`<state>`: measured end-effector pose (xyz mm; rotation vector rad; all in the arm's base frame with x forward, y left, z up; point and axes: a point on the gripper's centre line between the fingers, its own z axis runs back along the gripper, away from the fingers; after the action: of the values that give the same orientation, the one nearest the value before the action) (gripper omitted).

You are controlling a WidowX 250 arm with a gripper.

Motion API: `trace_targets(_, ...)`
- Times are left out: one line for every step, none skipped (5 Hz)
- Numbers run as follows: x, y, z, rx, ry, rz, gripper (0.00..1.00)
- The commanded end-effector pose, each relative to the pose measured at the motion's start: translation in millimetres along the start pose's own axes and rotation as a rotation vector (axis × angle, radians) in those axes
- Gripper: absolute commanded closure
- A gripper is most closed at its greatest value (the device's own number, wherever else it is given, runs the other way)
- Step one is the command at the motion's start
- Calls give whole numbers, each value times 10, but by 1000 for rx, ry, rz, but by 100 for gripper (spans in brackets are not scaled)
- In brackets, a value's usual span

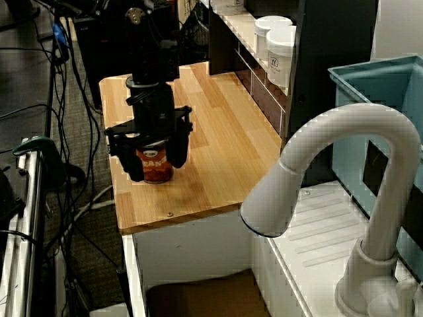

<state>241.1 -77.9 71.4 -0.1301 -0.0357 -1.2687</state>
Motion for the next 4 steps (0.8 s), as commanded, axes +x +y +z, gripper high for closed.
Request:
trace_targets(-459,-98,41,-34,-44,-23,0)
trace_targets(-607,-68,34,-69,-75,-15,0)
trace_targets(-744,20,4,-79,-75,-7,0)
trace_targets(-805,96,-23,-100,-64,-28,0)
